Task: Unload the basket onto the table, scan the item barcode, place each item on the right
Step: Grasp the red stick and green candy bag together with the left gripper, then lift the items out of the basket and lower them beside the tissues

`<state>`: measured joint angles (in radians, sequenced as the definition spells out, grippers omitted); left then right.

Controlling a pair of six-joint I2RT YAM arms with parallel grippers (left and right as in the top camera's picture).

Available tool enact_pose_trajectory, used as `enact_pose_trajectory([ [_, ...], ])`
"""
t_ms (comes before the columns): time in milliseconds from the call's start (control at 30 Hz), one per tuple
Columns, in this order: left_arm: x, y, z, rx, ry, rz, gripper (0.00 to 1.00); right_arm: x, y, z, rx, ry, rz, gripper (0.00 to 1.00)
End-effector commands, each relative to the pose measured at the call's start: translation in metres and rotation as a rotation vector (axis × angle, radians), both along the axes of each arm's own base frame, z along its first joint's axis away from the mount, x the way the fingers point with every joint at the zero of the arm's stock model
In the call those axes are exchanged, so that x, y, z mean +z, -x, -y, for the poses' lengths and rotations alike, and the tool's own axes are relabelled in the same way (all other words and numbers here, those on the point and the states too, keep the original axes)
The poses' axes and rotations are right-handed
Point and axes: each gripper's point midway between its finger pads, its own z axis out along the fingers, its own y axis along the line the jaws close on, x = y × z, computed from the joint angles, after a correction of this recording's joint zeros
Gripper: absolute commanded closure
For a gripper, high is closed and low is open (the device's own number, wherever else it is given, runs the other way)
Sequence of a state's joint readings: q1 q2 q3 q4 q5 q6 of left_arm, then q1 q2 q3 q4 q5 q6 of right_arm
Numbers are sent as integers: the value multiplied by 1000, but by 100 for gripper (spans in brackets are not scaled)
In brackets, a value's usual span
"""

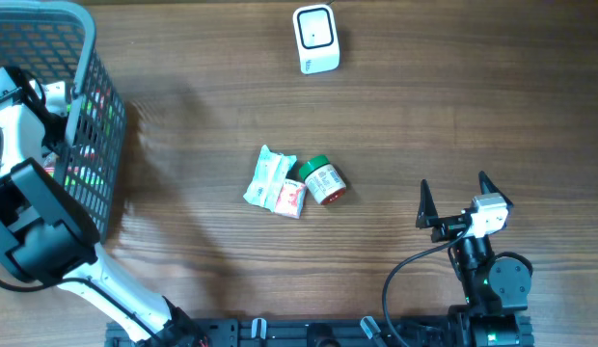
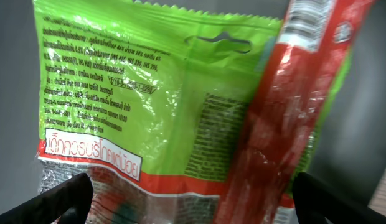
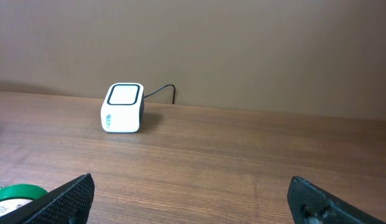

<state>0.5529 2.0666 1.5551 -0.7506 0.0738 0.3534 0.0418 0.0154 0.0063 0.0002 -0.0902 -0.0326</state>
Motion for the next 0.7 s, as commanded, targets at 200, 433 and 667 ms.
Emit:
enact_pose_trajectory([
  [200, 23, -7, 5, -63, 7, 57, 0, 2, 0, -1, 9, 17, 12, 0],
  [433, 13, -4, 6, -68, 15, 32, 0, 2, 0, -1, 9, 17, 12, 0],
  [667, -36, 5, 9, -65, 50, -80, 0, 2, 0, -1, 9, 17, 12, 0],
])
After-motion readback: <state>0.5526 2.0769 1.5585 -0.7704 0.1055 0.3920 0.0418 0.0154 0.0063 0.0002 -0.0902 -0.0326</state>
